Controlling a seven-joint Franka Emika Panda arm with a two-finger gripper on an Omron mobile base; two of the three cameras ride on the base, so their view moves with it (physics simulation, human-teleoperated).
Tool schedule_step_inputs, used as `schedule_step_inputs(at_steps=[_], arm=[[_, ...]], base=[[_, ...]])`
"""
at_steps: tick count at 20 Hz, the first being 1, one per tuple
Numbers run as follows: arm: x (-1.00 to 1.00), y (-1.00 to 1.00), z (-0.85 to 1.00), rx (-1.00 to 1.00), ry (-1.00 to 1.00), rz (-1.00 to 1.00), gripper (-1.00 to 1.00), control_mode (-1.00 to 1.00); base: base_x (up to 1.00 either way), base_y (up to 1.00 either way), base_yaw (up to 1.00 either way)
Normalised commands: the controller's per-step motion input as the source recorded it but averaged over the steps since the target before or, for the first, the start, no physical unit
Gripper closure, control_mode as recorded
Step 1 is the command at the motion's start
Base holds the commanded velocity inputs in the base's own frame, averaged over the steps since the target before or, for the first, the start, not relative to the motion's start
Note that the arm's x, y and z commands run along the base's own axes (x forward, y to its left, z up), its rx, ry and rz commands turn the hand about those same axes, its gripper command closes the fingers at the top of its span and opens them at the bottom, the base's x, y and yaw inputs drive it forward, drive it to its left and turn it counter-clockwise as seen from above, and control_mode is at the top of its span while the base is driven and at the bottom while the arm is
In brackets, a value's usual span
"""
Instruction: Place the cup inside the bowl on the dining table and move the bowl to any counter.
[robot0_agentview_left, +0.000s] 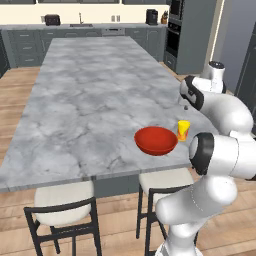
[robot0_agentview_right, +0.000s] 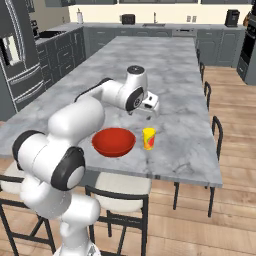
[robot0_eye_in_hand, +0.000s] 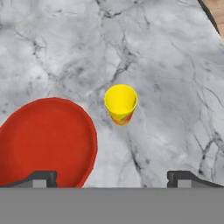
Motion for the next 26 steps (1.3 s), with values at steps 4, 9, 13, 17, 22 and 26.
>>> schedule_step_inputs(at_steps=[4,9,13,17,22,26], arm=[[0.58,-0.11,-0.19,-0.01,0.0,0.0,-1.0,-1.0],[0.41,-0.3,-0.14,-0.01,0.0,0.0,-1.0,-1.0],[0.24,-0.27,-0.09,0.0,0.0,0.0,-1.0,-1.0],[0.06,-0.18,-0.16,0.0,0.0,0.0,-1.0,-1.0],[0.07,-0.18,-0.26,0.0,0.0,0.0,-1.0,-1.0],[0.07,-0.05,-0.23,0.0,0.0,0.0,-1.0,-1.0]], base=[[0.0,0.0,0.0],[0.0,0.0,0.0],[0.0,0.0,0.0],[0.0,0.0,0.0],[0.0,0.0,0.0],[0.0,0.0,0.0]])
